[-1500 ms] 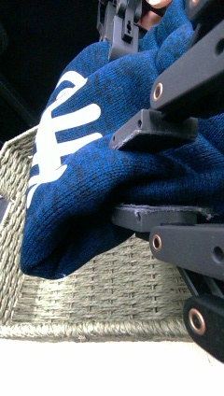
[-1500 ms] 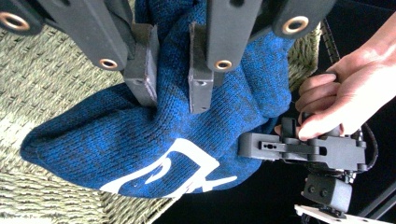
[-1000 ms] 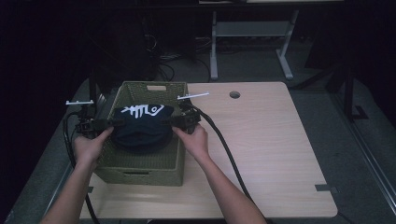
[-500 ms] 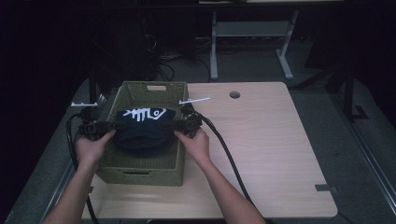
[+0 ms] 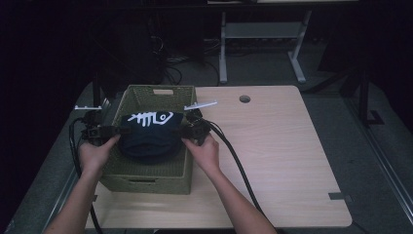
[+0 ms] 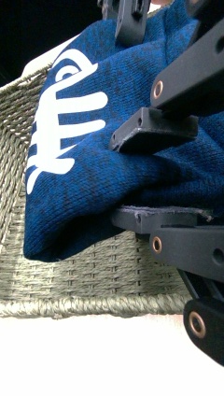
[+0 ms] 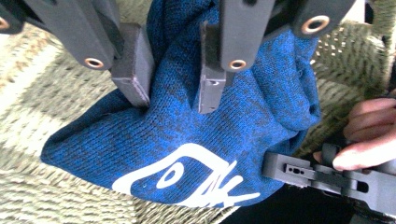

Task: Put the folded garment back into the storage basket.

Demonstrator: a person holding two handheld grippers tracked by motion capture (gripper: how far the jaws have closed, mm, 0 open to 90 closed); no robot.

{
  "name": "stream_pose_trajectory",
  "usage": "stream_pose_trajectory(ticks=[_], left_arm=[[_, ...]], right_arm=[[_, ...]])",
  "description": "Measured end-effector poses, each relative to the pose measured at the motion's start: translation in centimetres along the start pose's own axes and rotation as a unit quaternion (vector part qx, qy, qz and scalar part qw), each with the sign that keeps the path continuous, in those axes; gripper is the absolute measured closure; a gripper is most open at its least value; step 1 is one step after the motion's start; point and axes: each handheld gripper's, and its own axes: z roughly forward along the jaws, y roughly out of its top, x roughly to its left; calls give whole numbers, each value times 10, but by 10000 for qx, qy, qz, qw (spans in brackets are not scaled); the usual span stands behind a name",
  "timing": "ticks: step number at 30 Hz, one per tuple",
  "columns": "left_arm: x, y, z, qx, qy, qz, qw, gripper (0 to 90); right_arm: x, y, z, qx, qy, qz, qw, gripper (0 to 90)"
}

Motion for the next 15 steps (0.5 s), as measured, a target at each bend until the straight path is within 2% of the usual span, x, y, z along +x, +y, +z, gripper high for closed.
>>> stream_pose_trajectory(ticks=[2, 3, 5, 7, 10, 12, 15], left_arm=[[0, 0, 0, -37, 0, -34, 10000, 608], [1, 0, -1, -110, -8, -68, 9999, 577], [0, 2, -3, -273, -65, -128, 9995, 556], [-3, 4, -4, -271, 103, -34, 9996, 530], [-5, 5, -5, -314, 2, 10, 9995, 531], [-5, 5, -6, -380, -102, -37, 9992, 531], [-9, 5, -9, -467, -116, 3, 9988, 531]], right_arm=[[2, 1, -6, -172, -294, -172, 9993, 600], [3, 1, -8, -234, -343, -184, 9990, 577], [2, 2, -12, -305, -314, -169, 9989, 560], [1, 4, -15, -334, -240, -119, 9991, 561], [-2, 5, -18, -326, -121, -58, 9994, 560], [-4, 6, -20, -343, -52, -18, 9994, 554], [-6, 6, -22, -354, 54, 11, 9994, 546]])
